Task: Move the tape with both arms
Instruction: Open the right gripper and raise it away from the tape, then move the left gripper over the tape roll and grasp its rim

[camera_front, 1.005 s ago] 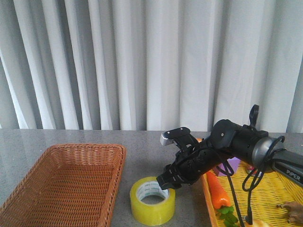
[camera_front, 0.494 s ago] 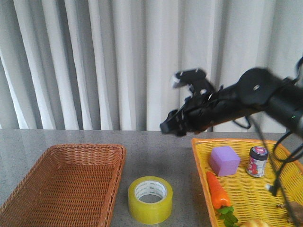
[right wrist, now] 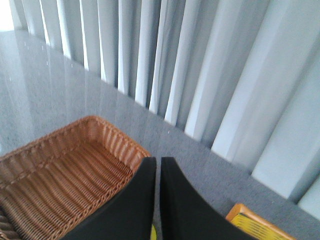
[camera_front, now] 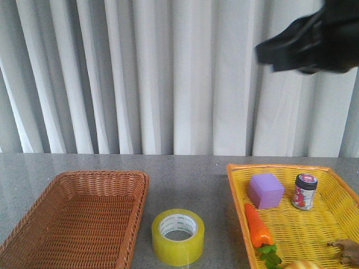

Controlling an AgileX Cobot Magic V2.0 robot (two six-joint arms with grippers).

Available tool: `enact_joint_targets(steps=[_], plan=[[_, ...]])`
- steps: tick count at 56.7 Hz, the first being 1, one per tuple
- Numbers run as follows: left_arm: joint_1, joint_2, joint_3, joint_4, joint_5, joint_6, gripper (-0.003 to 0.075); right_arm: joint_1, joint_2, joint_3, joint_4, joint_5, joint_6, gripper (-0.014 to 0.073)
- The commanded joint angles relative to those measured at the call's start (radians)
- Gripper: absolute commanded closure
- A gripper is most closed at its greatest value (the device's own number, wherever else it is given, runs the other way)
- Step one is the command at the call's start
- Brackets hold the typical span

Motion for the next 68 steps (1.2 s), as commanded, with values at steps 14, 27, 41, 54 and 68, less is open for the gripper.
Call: enact_joint_targets(steps=[14,27,41,54,68], plan=[[-0.003,-0.004,-0.031,-0.002,-0.063,0.001,0.0375,0.001,-0.482,0.615,-0.128,-0.372,0.122,0.0596],[-0.003,-0.004,-0.031,-0.002,-0.064,0.001,0.0375,0.001,-0.824,1.072,-0.317,-0.456,0.301,0.0596],[-0.029,0.038,-0.054,-0.002,-0.059,0.006,0.0375,0.001,-1.009,1.315,-0.463,-0.442,0.5,0.0596],[-0.188,0.302,-0.225,-0.002,-0.059,0.214,0.0375,0.001,-1.026,1.389,-0.461,-0.438,0.518,0.0596],[-0.388,0.705,-0.534,-0.002,0.067,0.537,0.0375,0.001,-1.026,1.398,-0.461,-0.419,0.533,0.0596]])
